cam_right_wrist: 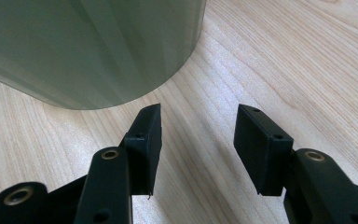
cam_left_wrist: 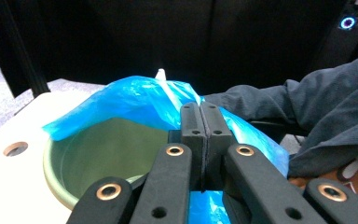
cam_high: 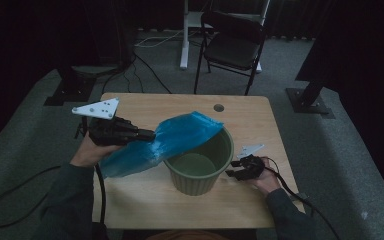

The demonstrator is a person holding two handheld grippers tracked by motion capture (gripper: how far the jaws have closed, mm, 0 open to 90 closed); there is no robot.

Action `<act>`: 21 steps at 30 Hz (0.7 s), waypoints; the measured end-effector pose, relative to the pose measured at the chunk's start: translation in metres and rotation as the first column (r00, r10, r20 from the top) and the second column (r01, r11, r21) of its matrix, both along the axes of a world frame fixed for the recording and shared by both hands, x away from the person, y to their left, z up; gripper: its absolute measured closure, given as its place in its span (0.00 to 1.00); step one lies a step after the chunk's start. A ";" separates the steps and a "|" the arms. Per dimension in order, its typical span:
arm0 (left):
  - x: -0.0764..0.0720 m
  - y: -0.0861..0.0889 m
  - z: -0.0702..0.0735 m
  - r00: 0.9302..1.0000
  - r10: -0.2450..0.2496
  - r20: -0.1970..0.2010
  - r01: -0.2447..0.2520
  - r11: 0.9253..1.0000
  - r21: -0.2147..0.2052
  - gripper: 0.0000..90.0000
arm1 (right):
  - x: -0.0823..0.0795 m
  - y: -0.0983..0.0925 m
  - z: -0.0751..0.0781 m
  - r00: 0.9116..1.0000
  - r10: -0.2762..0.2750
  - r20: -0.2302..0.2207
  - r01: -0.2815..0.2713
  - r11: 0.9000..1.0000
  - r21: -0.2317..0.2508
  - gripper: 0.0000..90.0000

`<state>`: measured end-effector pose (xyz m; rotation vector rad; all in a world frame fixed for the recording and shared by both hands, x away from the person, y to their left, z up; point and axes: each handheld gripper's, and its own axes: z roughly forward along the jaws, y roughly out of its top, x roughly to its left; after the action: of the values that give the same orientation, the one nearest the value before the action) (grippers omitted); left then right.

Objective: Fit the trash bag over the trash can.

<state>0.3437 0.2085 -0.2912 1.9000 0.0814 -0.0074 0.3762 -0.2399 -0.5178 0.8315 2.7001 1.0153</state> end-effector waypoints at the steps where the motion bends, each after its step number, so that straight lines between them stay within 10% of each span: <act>1: 0.000 0.000 0.000 1.000 0.000 0.000 0.000 1.000 0.000 1.00 | 0.000 0.000 0.000 1.000 0.000 0.000 0.000 1.000 0.000 0.57; 13: 0.000 0.009 -0.004 0.999 -0.034 -0.023 0.035 0.998 0.046 1.00 | 0.000 0.000 -0.001 1.000 0.002 -0.001 -0.002 1.000 -0.001 0.57; 21: 0.018 -0.019 -0.014 0.998 0.044 -0.041 -0.038 0.991 0.129 0.99 | 0.000 0.001 0.000 1.000 0.002 0.000 -0.002 1.000 0.001 0.57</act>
<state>0.3612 0.1896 -0.3048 2.0264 0.1537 -0.0164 0.3764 -0.2392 -0.5178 0.8294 2.7014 1.0174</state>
